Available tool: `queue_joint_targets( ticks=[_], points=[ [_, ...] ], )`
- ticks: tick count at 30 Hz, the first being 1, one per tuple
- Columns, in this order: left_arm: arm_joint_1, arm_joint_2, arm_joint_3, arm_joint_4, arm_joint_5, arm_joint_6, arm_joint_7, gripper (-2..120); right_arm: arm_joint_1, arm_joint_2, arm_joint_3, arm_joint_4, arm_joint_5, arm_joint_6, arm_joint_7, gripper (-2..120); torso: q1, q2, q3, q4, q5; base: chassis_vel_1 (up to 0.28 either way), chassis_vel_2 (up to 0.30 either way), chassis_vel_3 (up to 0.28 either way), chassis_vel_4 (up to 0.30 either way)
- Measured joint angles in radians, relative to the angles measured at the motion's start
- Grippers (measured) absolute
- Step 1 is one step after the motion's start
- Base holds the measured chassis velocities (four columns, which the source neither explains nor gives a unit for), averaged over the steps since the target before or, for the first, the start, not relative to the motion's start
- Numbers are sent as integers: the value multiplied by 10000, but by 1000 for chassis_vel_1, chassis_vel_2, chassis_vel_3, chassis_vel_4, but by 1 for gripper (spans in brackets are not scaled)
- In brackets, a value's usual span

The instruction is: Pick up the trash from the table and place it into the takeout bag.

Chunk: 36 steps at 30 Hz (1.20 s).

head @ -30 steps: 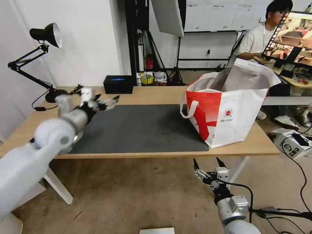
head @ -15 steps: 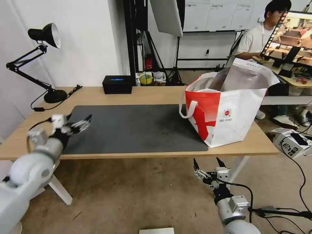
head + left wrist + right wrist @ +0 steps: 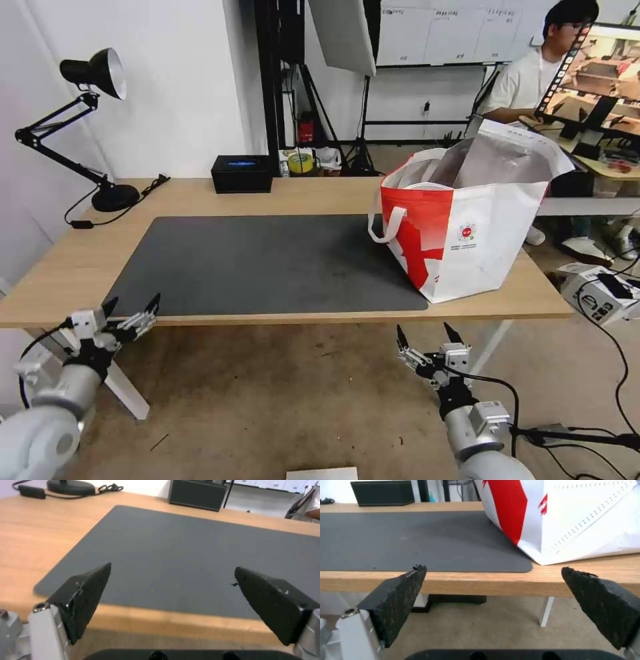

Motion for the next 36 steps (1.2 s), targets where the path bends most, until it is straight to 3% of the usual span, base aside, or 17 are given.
queue_joint_targets(
  ticks=[11,36],
  points=[
    [708,-733,-127,68,409,-527,377,100,0,0,-1,0,0,0,0,100,0,-1,1,1,0,0,0,0,0],
    [617,-638,-131,204,402,-709,530,100,0,0,-1,0,0,0,0,100,1,-2,1,0,0,0,0,0,0]
  ],
)
